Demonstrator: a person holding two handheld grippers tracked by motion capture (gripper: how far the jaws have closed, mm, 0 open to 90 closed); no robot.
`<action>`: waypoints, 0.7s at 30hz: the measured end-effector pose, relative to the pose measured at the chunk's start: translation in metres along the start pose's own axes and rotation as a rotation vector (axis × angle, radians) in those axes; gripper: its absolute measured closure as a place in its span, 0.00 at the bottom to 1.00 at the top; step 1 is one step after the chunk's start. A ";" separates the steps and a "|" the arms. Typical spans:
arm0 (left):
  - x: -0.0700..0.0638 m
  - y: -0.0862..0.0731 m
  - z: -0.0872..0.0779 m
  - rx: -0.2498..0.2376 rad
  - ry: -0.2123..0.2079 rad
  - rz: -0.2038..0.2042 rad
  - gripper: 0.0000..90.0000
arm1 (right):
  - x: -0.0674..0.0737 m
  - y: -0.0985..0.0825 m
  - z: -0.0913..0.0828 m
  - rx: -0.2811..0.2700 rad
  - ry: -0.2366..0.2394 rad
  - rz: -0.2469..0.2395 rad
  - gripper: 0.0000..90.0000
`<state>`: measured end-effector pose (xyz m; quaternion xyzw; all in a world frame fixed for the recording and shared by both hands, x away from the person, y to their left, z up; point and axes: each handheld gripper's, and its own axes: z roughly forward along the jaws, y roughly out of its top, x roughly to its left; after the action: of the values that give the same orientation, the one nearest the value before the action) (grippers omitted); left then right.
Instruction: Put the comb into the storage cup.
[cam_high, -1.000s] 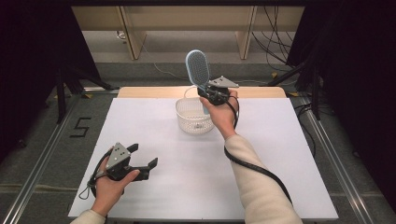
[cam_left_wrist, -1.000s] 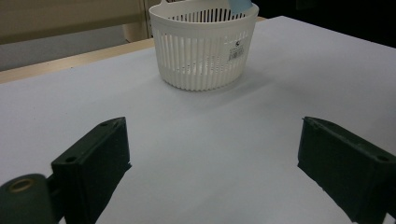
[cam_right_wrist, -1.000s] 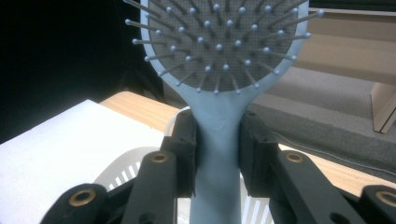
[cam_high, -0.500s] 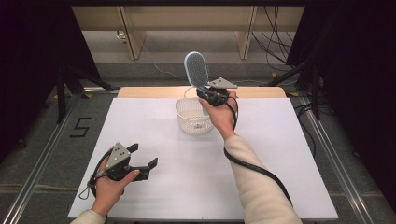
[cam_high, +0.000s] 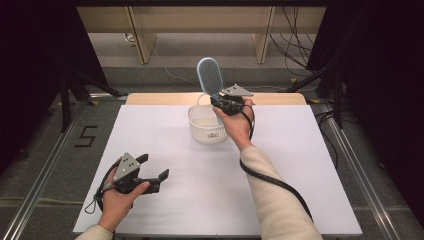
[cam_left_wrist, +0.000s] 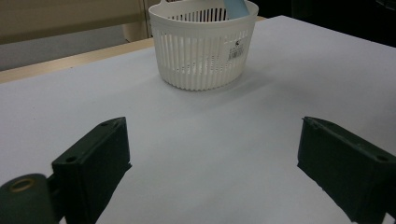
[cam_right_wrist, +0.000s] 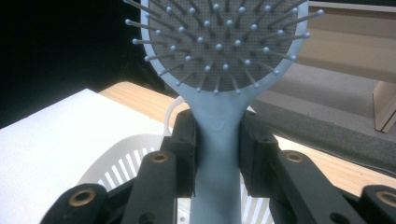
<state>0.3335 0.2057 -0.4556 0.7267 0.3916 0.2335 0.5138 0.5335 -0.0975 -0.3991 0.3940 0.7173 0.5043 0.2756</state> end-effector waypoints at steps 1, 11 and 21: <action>0.000 0.000 0.000 0.000 0.000 0.000 0.10 | 0.000 -0.001 0.000 0.001 0.001 -0.002 0.78; 0.000 0.000 0.000 0.000 -0.002 0.001 0.10 | 0.001 -0.004 0.003 0.009 0.000 -0.012 0.78; 0.000 0.000 0.000 0.000 -0.002 0.001 0.10 | 0.001 -0.009 0.005 0.017 -0.005 -0.020 0.78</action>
<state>0.3335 0.2053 -0.4558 0.7273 0.3905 0.2330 0.5141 0.5346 -0.0960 -0.4090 0.3904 0.7248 0.4943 0.2793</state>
